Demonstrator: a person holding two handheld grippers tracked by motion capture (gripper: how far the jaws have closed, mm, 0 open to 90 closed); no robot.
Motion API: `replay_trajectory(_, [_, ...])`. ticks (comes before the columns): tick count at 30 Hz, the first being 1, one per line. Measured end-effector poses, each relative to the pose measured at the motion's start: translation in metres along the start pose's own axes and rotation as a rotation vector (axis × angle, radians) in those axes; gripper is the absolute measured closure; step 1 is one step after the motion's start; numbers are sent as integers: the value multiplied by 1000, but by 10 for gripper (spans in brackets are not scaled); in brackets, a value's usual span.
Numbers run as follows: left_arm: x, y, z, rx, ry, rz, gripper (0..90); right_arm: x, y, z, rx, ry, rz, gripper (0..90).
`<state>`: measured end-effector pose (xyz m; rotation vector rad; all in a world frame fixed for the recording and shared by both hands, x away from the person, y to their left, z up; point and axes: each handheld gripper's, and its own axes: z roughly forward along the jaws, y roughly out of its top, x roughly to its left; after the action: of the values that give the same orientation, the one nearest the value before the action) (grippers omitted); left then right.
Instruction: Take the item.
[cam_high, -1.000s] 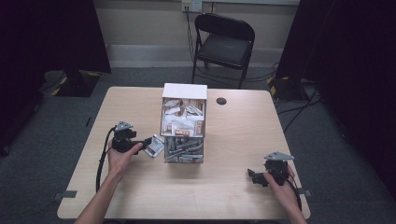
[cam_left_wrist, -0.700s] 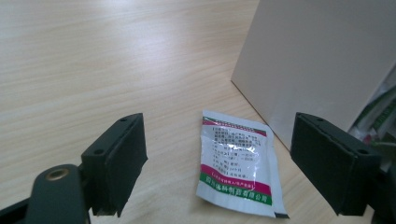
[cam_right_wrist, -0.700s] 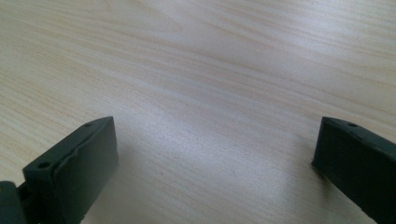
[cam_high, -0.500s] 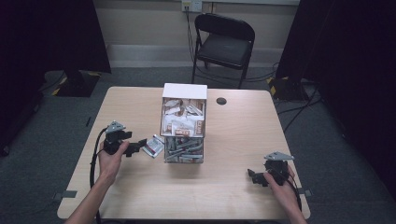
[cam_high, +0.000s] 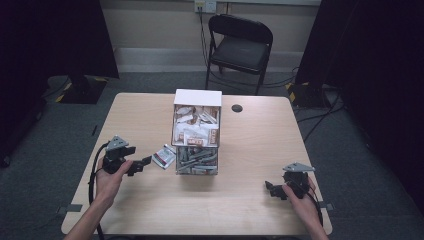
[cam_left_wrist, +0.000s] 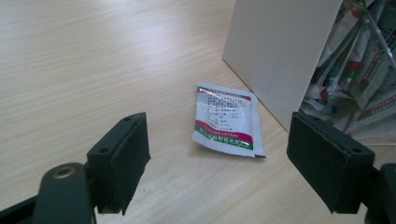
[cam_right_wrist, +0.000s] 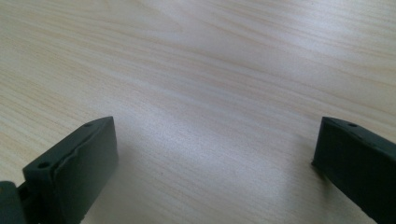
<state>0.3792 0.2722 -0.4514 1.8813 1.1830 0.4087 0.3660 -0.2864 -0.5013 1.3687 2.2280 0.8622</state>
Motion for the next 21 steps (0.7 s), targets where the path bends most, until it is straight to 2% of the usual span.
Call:
replay_trajectory(1, [1, -3, -5, -2, 6, -11, 218, 0, 0, 0, 0, 0, 0, 0])
replay_trajectory(4, [2, -4, -10, 15, 6, -5, 219, 0, 0, 0, 0, -1, -1, 0])
replay_trajectory(5, [3, -7, -18, 25, 18, -10, 219, 0, 0, 0, 0, -1, -1, 0])
replay_trajectory(9, [6, -11, -27, 36, 36, -7, 219, 0, 0, 0, 0, 0, 0, 0])
replay_trajectory(14, [10, -20, -39, 51, 62, -30, 217, 0, 0, 0, 0, 0, 0, 0])
replay_trajectory(17, [13, -28, -45, 60, 90, -14, 215, 0, 0, 0, 0, 0, 0, 0])
replay_trajectory(21, [19, -42, -51, 74, 122, -47, 215, 0, 0, 0, 0, -1, -1, 0])
